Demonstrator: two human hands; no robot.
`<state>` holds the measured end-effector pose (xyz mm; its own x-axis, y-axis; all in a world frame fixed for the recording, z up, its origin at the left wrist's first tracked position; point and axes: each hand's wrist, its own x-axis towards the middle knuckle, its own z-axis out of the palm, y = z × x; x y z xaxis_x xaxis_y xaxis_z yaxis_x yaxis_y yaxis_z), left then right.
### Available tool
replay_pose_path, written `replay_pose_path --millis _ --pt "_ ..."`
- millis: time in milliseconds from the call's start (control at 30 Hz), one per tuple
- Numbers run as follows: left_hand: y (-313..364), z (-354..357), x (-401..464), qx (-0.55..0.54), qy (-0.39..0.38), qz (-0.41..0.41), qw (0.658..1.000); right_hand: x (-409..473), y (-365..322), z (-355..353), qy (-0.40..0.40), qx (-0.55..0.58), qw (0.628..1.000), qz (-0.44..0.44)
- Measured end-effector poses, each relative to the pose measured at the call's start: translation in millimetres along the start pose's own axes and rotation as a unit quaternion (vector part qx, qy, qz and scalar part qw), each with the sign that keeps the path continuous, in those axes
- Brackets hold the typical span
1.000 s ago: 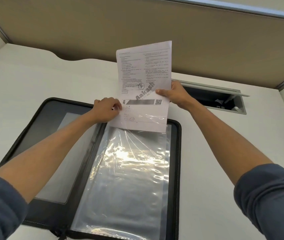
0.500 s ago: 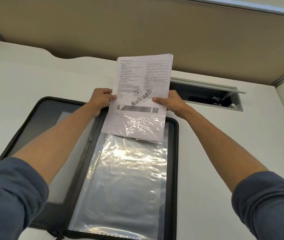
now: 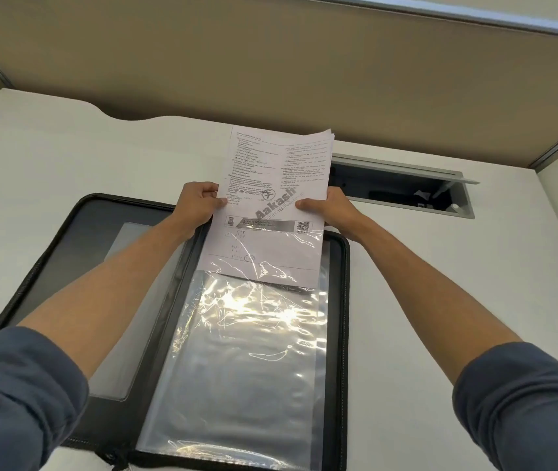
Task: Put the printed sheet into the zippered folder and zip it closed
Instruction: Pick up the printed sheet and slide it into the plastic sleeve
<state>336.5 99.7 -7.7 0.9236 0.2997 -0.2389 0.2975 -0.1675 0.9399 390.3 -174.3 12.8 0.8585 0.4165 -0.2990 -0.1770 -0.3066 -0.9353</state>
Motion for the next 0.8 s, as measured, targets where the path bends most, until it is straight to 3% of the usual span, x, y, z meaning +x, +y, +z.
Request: replay_pose_path --millis 133,300,433,667,800 --pt "-2.6 -0.8 -8.1 0.045 -0.004 0.007 0.999 -5.5 2.6 2.9 0.008 0.002 1.000 0.002" --pt "-2.9 0.4 -18.7 0.117 0.014 0.012 0.993 -6.5 2.9 -1.9 0.093 0.011 0.996 0.000" --pt "-1.0 2.1 -12.8 0.172 0.032 -0.015 0.984 -10.2 4.0 -5.5 0.078 -0.023 0.997 0.006" --pt "20.3 13.0 4.8 -0.008 0.006 -0.061 0.998 -24.1 14.7 -3.5 0.012 -0.084 0.996 0.019" --pt "20.5 11.3 6.1 0.034 0.002 -0.025 0.999 -27.9 20.0 -2.2 0.007 -0.095 0.995 0.023"
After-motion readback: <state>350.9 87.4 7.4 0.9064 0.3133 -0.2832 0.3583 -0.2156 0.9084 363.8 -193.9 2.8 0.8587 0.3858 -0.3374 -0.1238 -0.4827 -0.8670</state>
